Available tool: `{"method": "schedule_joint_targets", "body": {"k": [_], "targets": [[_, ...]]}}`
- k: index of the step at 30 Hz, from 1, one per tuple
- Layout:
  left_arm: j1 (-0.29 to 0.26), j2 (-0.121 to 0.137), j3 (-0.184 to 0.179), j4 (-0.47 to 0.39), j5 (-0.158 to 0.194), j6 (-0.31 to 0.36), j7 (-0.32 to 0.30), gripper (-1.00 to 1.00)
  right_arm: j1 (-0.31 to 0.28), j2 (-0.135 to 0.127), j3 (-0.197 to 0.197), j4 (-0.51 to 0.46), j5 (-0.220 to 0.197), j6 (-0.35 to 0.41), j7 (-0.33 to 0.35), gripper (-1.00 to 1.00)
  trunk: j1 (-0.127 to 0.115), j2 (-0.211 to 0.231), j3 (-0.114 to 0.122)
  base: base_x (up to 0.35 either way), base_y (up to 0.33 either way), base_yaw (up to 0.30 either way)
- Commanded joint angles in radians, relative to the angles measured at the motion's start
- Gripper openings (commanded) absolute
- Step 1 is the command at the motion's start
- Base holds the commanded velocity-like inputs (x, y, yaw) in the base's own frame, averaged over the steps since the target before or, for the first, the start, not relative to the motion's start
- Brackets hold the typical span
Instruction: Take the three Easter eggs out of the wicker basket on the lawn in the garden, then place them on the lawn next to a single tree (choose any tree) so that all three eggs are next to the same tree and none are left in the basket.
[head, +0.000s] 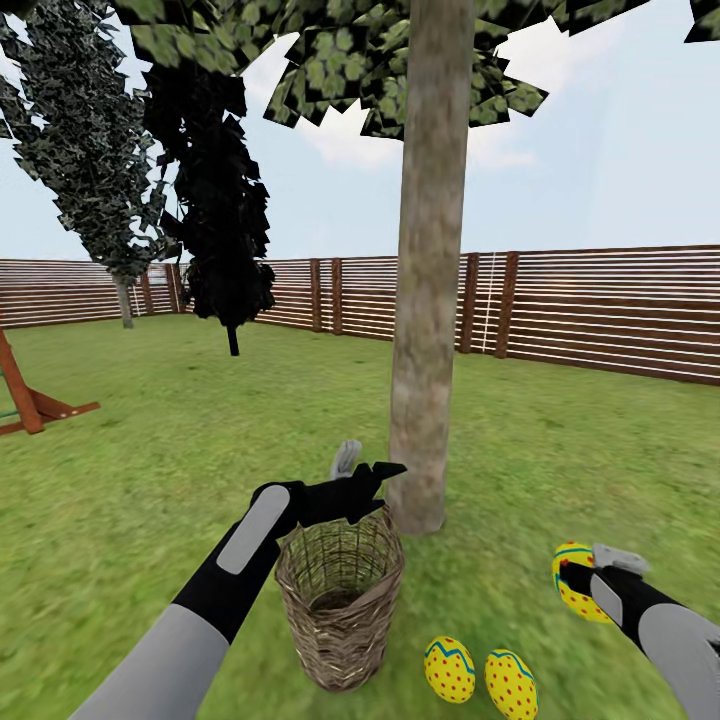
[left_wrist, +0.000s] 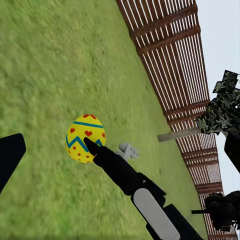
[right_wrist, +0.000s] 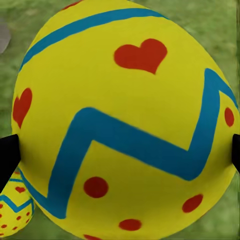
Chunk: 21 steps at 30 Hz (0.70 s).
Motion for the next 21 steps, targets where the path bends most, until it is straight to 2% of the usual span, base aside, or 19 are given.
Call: {"method": "schedule_joint_targets", "body": {"k": [1,3,6,11,21], "targets": [[-0.001,0.000,0.000,-0.002,0.011,0.002,0.009,1.00,0.000,0.003,-0.006,-0.002,0.007,-0.002,-0.024,-1.00,0.000,-0.001,-0.001,0.000,0.000,0.000],[-0.001,0.000,0.000,-0.004,0.012,0.002,0.008,1.00,0.000,0.014,-0.006,-0.001,0.006,-0.032,-0.086,-1.00,0.000,-0.001,-0.001,0.000,0.000,0.000],[-0.001,0.001,0.000,-0.007,0.012,0.002,0.008,1.00,0.000,0.024,-0.007,-0.001,0.005,-0.050,-0.111,-1.00,0.000,-0.001,-0.001,0.000,0.000,0.000],[-0.001,0.003,0.000,-0.012,0.012,0.002,0.008,1.00,0.001,0.025,-0.006,-0.001,0.005,-0.052,-0.127,-1.00,0.000,-0.001,-0.001,0.000,0.000,0.000],[-0.001,0.003,0.000,-0.010,0.012,0.002,0.008,1.00,0.002,0.027,-0.006,-0.001,0.006,-0.052,-0.132,-1.00,0.038,-0.071,-0.032,0.000,0.000,0.000]]}}
